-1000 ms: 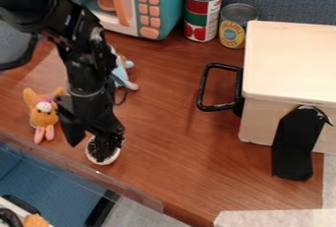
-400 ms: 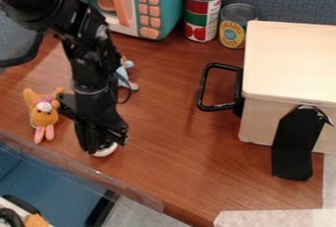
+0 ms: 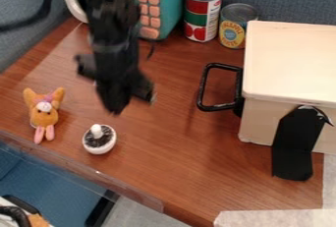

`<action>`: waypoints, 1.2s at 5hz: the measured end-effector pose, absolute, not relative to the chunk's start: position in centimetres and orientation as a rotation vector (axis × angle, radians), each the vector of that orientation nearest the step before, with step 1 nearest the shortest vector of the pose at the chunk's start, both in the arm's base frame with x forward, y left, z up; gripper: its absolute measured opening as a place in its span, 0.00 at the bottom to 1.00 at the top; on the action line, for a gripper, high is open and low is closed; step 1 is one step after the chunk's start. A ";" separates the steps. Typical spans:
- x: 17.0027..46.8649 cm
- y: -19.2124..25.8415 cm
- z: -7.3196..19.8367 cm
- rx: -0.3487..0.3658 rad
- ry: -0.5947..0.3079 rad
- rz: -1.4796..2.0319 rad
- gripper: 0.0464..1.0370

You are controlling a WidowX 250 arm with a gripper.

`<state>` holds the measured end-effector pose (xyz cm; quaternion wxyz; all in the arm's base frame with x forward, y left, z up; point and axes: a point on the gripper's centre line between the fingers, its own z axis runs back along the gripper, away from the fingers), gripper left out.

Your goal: Moved the mushroom from the top of the table to the top of the drawer

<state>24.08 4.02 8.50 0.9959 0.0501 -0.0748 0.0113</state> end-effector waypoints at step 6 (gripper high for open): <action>21.3 8.5 0.8 -0.023 -0.001 0.065 0.96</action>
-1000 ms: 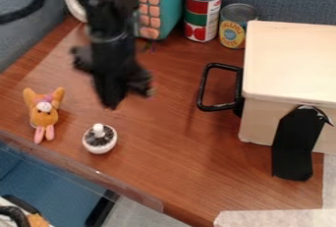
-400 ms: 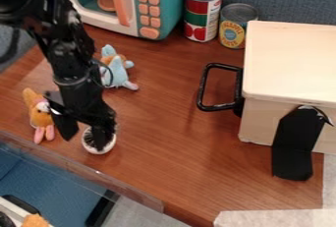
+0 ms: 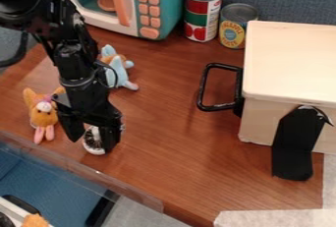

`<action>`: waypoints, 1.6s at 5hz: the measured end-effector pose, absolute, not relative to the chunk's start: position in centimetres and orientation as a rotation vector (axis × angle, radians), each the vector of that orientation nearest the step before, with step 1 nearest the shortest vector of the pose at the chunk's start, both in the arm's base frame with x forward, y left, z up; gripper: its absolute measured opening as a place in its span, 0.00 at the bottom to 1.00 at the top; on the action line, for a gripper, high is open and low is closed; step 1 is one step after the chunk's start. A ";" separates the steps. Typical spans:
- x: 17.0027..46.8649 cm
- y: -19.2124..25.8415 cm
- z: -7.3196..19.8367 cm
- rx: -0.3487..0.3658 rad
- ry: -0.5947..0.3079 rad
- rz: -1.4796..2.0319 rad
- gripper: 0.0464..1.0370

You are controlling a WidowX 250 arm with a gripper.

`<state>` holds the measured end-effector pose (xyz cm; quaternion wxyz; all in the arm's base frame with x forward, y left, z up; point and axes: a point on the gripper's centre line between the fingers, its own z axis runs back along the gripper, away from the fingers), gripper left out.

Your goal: Moved the mushroom from the top of the table to the top of the drawer

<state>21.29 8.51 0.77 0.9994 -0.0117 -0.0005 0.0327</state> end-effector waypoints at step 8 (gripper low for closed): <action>30.9 -3.2 15.4 -0.107 -0.282 -0.005 0.84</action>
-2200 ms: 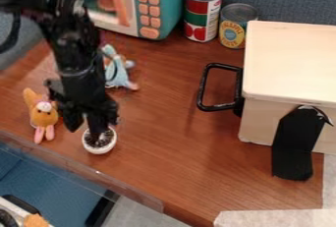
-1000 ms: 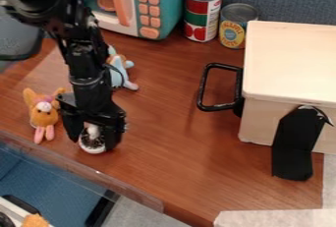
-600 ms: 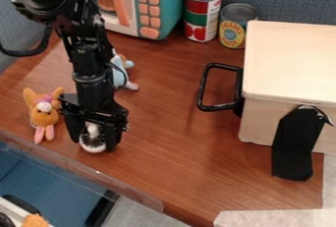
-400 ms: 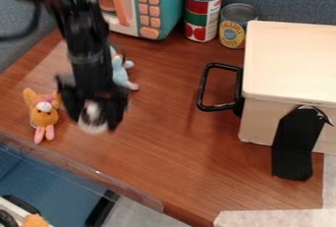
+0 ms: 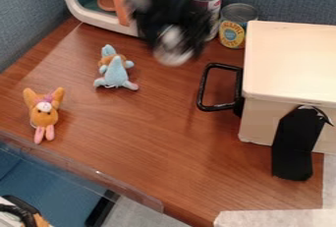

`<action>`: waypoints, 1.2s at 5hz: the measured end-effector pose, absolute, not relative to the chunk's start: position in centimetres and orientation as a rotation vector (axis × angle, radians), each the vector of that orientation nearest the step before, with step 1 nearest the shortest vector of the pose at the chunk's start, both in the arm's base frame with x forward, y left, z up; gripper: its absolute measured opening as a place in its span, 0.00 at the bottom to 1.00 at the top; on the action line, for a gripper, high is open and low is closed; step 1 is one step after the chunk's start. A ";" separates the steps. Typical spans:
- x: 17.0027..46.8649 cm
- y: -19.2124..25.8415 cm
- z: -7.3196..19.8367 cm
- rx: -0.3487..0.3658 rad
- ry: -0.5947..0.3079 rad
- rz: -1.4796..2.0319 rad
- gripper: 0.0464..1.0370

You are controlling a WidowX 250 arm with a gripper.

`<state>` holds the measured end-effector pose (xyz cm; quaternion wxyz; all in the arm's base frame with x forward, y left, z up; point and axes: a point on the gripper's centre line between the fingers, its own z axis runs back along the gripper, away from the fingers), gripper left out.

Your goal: Moved the mushroom from the top of the table to the top of the drawer

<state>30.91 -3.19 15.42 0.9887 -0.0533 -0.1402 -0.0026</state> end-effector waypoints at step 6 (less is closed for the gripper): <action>35.2 -9.8 10.9 -0.068 -0.061 -0.054 0.89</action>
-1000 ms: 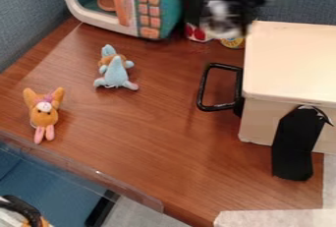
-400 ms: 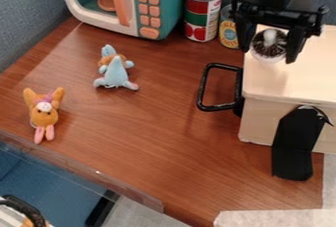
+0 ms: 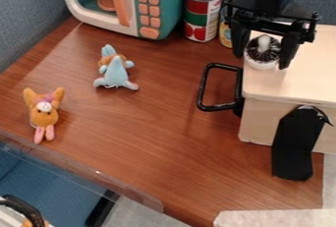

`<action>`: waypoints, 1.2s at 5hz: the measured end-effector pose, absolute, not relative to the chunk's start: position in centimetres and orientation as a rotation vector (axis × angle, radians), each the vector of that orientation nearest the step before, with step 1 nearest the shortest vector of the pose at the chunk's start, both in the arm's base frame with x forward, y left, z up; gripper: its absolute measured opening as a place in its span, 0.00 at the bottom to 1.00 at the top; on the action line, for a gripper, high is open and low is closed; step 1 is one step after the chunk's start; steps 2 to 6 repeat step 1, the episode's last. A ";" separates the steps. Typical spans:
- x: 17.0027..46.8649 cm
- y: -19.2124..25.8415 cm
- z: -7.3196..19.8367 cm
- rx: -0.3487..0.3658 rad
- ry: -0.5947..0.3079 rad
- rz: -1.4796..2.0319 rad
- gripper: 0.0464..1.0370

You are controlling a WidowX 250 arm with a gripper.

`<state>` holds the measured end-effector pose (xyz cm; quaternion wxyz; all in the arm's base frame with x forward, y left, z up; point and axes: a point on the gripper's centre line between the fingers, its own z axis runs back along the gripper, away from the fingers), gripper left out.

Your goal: Moved the mushroom from the top of the table to the top of the drawer

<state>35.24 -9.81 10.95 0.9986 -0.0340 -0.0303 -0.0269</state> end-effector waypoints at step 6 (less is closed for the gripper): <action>35.5 -9.6 12.5 -0.047 -0.083 -0.011 0.97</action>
